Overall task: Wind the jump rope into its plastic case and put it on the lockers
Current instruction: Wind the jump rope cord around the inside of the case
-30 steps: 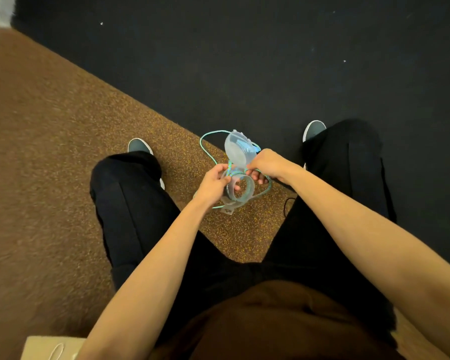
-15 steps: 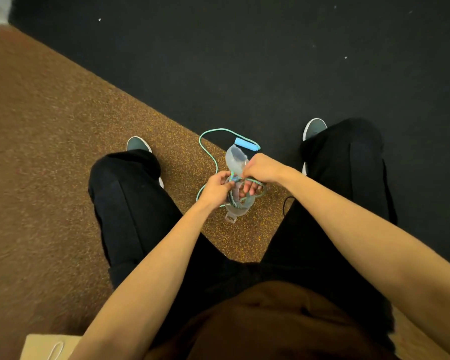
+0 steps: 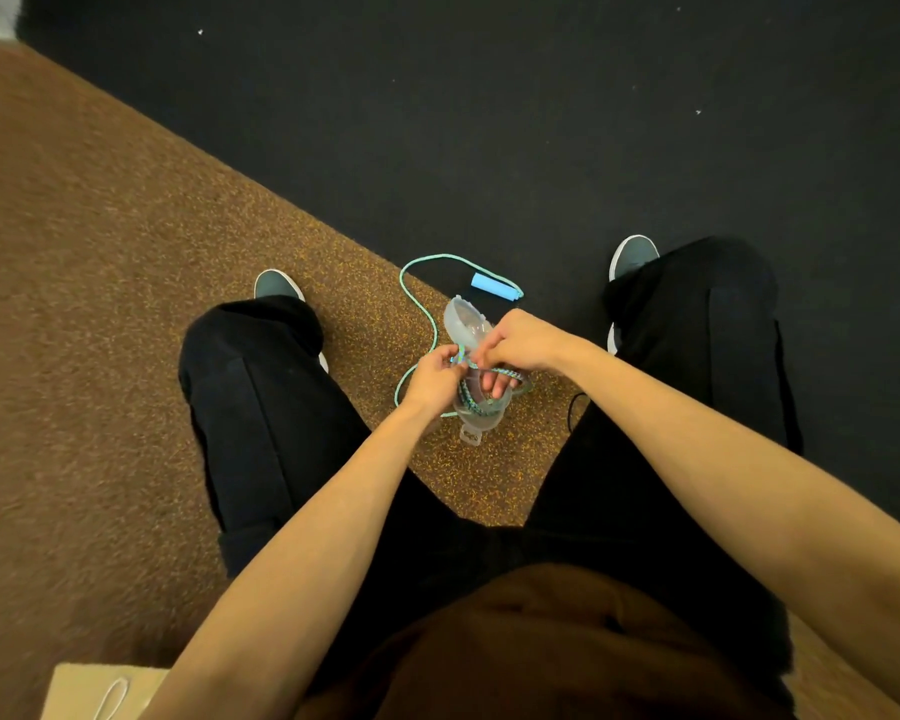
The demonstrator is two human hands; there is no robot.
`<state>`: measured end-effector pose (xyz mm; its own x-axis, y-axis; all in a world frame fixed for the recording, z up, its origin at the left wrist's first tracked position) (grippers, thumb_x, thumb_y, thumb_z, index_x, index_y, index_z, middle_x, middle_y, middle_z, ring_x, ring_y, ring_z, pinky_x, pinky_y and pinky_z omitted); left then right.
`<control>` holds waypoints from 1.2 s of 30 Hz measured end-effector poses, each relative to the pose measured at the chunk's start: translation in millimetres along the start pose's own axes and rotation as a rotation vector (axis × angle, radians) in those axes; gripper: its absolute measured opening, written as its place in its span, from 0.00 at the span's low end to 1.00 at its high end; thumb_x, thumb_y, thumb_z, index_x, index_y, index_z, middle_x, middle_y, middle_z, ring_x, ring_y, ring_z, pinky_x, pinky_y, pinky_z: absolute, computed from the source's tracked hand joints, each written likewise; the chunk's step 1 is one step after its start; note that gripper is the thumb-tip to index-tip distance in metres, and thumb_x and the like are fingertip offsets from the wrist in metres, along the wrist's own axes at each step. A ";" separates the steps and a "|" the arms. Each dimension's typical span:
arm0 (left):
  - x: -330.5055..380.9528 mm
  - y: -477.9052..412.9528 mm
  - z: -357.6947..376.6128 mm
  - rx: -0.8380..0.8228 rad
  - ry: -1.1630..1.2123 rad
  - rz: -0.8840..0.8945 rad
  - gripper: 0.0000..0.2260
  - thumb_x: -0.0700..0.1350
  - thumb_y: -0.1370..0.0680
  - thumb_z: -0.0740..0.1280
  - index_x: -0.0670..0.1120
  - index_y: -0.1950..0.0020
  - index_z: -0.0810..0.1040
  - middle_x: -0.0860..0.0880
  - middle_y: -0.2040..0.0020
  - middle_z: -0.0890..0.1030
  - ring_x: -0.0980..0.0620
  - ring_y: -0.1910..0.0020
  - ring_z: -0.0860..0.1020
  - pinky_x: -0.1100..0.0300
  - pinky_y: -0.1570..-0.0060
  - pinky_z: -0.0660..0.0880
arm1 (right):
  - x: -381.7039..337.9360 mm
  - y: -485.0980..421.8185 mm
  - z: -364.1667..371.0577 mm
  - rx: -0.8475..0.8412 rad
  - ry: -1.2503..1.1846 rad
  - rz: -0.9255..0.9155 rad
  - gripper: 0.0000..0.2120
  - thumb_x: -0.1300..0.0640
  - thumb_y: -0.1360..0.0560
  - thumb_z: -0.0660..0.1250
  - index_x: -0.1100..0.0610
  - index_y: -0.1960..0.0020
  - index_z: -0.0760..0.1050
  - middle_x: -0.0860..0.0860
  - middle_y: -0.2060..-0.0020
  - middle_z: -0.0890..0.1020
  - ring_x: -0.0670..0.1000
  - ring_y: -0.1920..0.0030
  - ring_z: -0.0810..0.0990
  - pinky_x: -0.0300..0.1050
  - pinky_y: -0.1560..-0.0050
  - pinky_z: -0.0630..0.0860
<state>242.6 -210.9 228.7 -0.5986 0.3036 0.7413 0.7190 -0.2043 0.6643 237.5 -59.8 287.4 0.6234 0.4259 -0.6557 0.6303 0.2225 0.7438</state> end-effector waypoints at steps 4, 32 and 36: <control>-0.8 -3.3 -0.9 0.022 0.078 -0.060 0.14 0.37 0.23 0.63 0.40 0.38 0.74 0.39 0.45 0.79 0.45 0.47 0.78 0.44 0.37 0.73 | -0.1 1.3 0.3 0.011 0.018 -0.018 0.08 0.67 0.23 0.65 0.68 0.47 0.79 0.63 0.64 0.82 0.51 0.75 0.82 0.39 0.75 0.74; 15.7 5.8 -4.2 0.007 0.490 -0.101 0.20 0.28 0.25 0.62 0.37 0.34 0.70 0.39 0.48 0.80 0.46 0.54 0.80 0.50 0.48 0.76 | -5.5 3.6 9.1 0.010 0.054 -0.065 0.27 0.66 0.22 0.63 0.56 0.25 0.62 0.62 0.62 0.84 0.51 0.74 0.82 0.38 0.78 0.71; 16.7 5.4 -5.2 0.015 0.529 -0.070 0.20 0.27 0.25 0.60 0.37 0.34 0.70 0.39 0.46 0.80 0.47 0.53 0.80 0.54 0.50 0.77 | -7.4 7.5 10.5 0.042 0.027 -0.073 0.24 0.65 0.22 0.65 0.59 0.29 0.64 0.66 0.57 0.84 0.55 0.71 0.82 0.40 0.78 0.72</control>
<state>234.7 -211.7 245.1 -0.7391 -0.1957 0.6445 0.6733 -0.1863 0.7155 242.4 -70.5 296.4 0.5630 0.4335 -0.7036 0.6928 0.2167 0.6878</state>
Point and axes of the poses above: each hand's wrist, its own y-axis away from the middle knuckle, its own z-axis out of the palm, x = y × z, the point moved 1 cm from there along -y, towards the middle knuckle
